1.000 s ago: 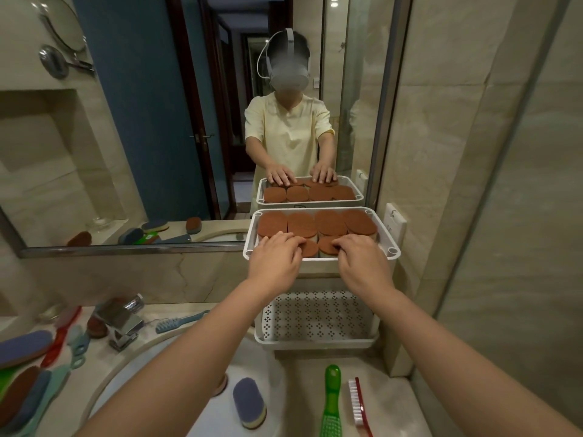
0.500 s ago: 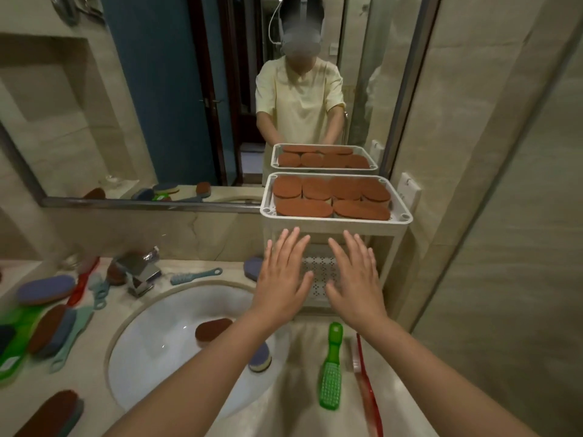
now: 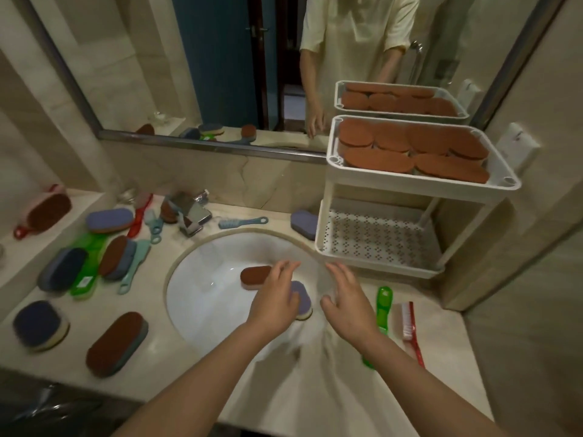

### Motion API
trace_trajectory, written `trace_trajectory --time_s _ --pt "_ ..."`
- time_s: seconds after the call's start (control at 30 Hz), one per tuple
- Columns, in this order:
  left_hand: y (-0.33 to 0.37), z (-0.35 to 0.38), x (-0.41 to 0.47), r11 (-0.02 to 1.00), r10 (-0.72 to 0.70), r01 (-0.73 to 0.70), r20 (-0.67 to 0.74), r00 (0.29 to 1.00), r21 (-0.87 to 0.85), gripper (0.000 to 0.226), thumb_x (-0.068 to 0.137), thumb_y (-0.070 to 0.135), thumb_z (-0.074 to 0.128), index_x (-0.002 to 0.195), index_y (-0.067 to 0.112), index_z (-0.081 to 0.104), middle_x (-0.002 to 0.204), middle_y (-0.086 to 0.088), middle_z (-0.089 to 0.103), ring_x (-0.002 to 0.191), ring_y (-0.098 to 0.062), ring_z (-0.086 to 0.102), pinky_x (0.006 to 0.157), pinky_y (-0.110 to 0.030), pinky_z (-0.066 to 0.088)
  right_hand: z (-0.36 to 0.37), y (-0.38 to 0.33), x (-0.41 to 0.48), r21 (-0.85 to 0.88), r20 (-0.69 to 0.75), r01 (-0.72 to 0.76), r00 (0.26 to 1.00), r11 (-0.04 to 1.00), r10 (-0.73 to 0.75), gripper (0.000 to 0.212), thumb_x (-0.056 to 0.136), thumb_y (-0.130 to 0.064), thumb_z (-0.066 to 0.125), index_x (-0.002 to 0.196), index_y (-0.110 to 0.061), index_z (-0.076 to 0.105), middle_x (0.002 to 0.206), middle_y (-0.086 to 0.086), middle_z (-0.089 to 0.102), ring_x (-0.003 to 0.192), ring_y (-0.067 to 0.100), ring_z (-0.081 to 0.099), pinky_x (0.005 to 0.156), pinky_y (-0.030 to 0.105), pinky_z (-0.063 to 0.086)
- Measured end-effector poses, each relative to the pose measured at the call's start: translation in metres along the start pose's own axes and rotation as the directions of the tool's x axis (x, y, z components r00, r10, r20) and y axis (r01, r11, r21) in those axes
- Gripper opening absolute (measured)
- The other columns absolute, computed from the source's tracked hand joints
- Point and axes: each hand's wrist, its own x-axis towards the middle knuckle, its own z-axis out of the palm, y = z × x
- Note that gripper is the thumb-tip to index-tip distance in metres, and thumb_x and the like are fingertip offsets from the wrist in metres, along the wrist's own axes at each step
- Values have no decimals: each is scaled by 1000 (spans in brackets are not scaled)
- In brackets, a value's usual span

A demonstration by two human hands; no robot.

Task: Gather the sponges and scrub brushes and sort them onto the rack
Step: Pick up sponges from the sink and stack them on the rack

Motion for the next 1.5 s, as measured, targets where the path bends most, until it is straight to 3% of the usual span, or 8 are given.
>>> trace_trajectory --time_s 0.23,0.47,0.67,1.0,1.17,1.3,1.43,1.5 --pt "-55 10 8 984 -169 174 132 977 -24 60 95 19 52 149 28 26 155 4 29 136 -17 40 104 -28 36 49 4 27 30 156 -170 974 985 163 59 89 -18 54 146 -19 35 151 1 35 137 18 36 106 26 31" --pt "-94 33 49 863 -353 456 385 853 -218 60 93 6 49 146 24 30 145 -3 43 129 -18 45 103 -28 39 97 19 69 48 312 -428 865 903 393 47 92 -17 50 138 -12 43 140 8 50 124 24 50 88 20 32" --pt "-119 53 85 767 -407 593 530 744 -244 55 94 2 47 144 16 30 140 -9 45 111 -16 50 69 -9 43 123 34 101 43 363 -574 771 817 523 48 92 -18 52 138 -11 40 137 10 52 120 26 53 88 26 38" --pt "-124 71 120 728 -458 673 639 618 -129 48 97 5 47 143 2 35 139 -20 49 125 -35 50 98 -36 43 145 50 122 -19 463 -709 619 705 635 66 95 -18 56 150 -6 21 142 15 47 127 28 49 105 36 40" --pt "-123 66 124 484 -569 845 651 502 -228 52 98 20 45 145 5 31 139 -20 50 124 -34 52 105 -43 42 144 47 123 110 324 -778 617 619 717 53 91 -4 46 143 -7 37 134 16 52 120 30 53 97 34 43" --pt "-120 55 127 375 -540 846 652 532 -379 39 98 44 43 111 12 61 113 -13 66 103 -30 64 95 -43 51 140 32 125 301 185 -716 692 630 698 29 87 -4 45 109 -18 57 90 5 64 87 21 59 73 27 41" --pt "-120 40 124 446 -518 761 558 648 -470 27 90 62 45 92 36 55 94 14 63 87 -2 58 67 -26 44 136 8 133 469 202 -644 745 605 636 29 84 1 41 99 -21 53 70 5 65 78 23 65 83 40 52" --pt "-121 32 124 432 -520 726 510 685 -535 26 86 63 51 94 39 56 93 17 63 86 1 57 67 -23 42 134 -2 140 500 188 -611 768 614 612 30 87 0 37 104 -21 50 74 6 66 79 23 65 88 44 53"
